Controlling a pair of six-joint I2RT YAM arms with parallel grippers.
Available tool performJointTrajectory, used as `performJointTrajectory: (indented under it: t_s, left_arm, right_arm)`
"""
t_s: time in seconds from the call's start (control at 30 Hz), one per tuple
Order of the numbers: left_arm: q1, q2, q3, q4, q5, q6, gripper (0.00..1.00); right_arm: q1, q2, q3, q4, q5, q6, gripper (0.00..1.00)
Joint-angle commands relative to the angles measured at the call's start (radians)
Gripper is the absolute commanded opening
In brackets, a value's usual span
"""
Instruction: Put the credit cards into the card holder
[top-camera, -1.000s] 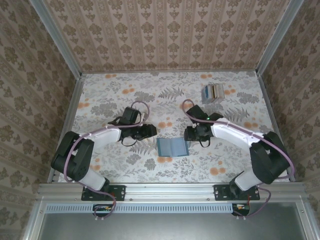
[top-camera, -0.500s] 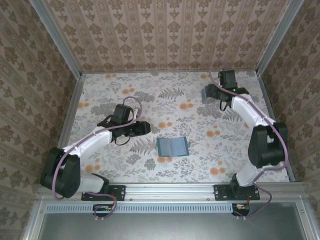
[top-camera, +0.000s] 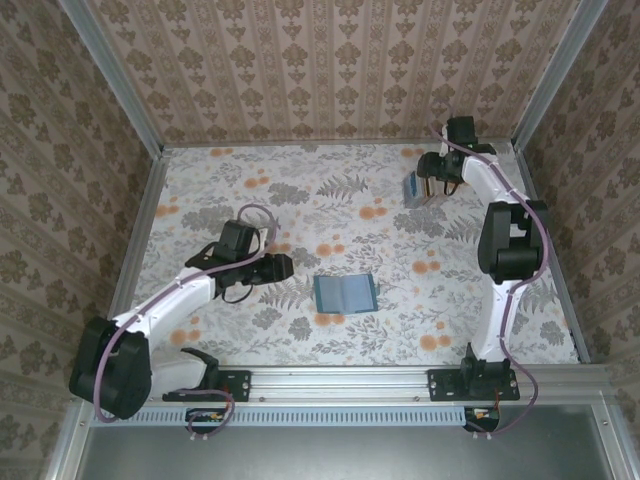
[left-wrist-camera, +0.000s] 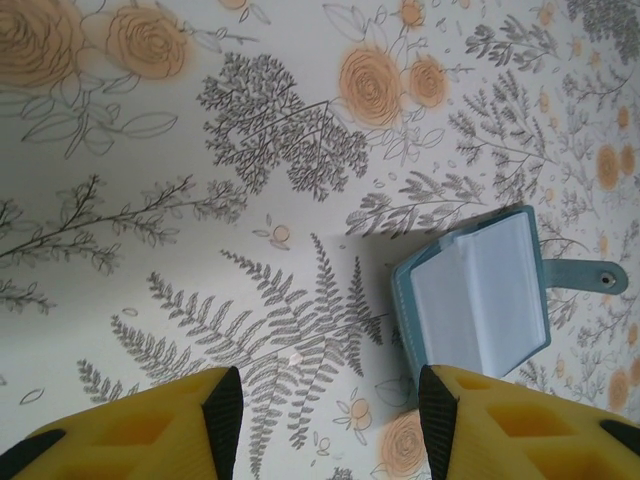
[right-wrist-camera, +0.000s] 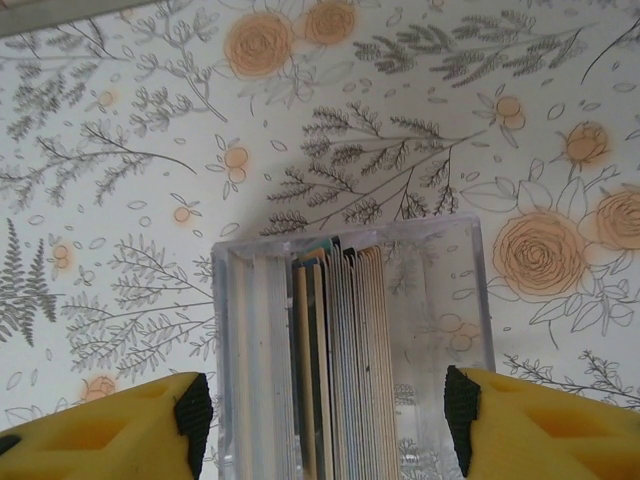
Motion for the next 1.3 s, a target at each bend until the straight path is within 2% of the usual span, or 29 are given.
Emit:
performJointTrajectory:
  t_s: [0.0,0.13,0.23,0.43,0.53,0.73,0.83,1.0,1.27]
  left_arm:
    - [0.006,-0.022,-0.012,-0.003,-0.012,0.000,0.53]
    - [0.006,-0.033,-0.027,0.018,-0.017,-0.009,0.53]
    - [0.007,-0.025,-0.004,-0.009,-0.017,0.006,0.53]
    - [0.006,-0.015,-0.014,0.013,-0.011,-0.004,0.53]
    - [0.007,-0.019,-0.026,0.016,-0.006,-0.017,0.53]
    - [0.005,-0.042,-0.049,0.020,-0.015,-0.028,0.53]
    - [0.005,-0.051,-0.071,0.052,-0.019,-0.041,0.53]
    - [0.002,-0.052,-0.067,0.034,-0.016,-0.043,0.53]
    - [-0.005,-0.068,-0.086,0.063,-0.020,-0.065,0.53]
  right_arm:
    - [-0.005,0.039,0.030,-0.077,-0.025,-0.018,0.65]
    - [-0.005,0.061,0.038,-0.091,-0.008,-0.037,0.66]
    - [-0.003,0.070,0.035,-0.096,-0.114,-0.038,0.64]
    - [-0.002,0.087,0.077,-0.154,-0.176,-0.079,0.63]
    - [-0.009,0.089,0.096,-0.163,-0.260,-0.087,0.63]
    - [-0.029,0.047,0.059,-0.094,-0.409,-0.045,0.53]
    - [-0.033,0.046,0.051,-0.086,-0.405,-0.044,0.47]
    - [-0.033,0.062,0.046,-0.096,-0.381,-0.050,0.31]
    - [-0.032,0.041,0.038,-0.088,-0.367,-0.045,0.25]
